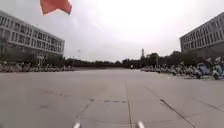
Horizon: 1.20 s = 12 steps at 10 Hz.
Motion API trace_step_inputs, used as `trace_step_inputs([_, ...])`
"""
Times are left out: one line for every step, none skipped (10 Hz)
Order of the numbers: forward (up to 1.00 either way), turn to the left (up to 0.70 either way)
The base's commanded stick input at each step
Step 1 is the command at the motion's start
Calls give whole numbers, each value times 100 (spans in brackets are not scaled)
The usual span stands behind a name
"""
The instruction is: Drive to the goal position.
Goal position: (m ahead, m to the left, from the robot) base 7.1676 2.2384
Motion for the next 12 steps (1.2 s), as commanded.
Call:
trace_step_inputs([50, 0])
trace_step_inputs([50, 0])
trace_step_inputs([50, 0])
trace_step_inputs([50, 0])
trace_step_inputs([50, 0])
trace_step_inputs([50, 0])
trace_step_inputs([50, 0])
trace_step_inputs([50, 0])
trace_step_inputs([50, 0])
trace_step_inputs([50, 0])
trace_step_inputs([50, 0])
trace_step_inputs([50, 0])
